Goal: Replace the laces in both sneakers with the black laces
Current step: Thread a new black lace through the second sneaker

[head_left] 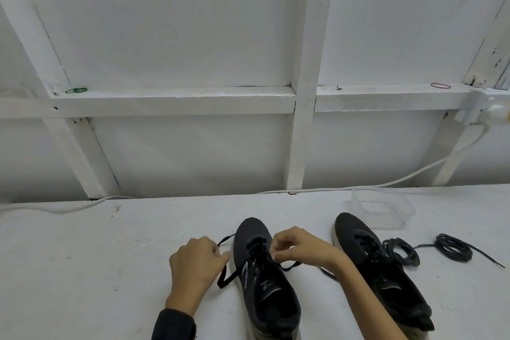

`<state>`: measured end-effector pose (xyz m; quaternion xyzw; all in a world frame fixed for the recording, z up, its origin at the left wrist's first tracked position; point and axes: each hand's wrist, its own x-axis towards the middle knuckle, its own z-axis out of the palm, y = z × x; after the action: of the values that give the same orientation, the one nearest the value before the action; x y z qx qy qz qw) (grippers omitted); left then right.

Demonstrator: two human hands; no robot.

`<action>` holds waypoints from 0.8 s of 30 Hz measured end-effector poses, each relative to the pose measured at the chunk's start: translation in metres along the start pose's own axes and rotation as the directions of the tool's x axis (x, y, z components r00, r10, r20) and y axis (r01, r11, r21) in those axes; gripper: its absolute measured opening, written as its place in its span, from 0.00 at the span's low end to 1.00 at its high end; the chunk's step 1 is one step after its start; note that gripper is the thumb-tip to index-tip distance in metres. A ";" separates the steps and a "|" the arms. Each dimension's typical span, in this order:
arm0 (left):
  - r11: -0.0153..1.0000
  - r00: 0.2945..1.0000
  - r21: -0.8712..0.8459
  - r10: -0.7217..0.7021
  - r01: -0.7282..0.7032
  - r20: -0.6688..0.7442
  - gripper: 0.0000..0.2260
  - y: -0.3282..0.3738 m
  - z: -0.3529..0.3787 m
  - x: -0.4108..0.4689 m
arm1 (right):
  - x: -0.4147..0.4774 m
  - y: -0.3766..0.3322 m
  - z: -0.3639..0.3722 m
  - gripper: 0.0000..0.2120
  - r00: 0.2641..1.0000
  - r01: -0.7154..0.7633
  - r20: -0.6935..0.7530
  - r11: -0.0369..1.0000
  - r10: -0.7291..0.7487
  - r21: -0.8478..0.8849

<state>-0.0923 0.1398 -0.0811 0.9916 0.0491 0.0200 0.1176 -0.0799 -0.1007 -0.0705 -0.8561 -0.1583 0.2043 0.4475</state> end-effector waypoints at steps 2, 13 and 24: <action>0.997 0.999 -0.072 0.029 -0.030 -0.025 0.11 0.003 -0.001 -0.002 | -0.001 -0.001 0.000 0.05 1.000 -0.001 -0.001 0.998 0.001 0.060; 0.708 0.931 -0.652 0.364 -0.271 0.007 0.03 0.022 0.020 -0.018 | -0.004 0.010 0.005 0.04 0.999 -0.032 0.012 0.965 0.029 0.259; 0.681 0.939 -0.693 0.344 -0.236 0.019 0.06 -0.003 0.011 -0.010 | -0.031 0.020 -0.002 0.02 0.999 -0.037 0.025 0.930 0.029 0.367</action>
<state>-0.1023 0.1391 -0.0926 0.8723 -0.1285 -0.0183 0.4715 -0.1042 -0.1265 -0.0795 -0.7579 -0.1073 0.2461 0.5946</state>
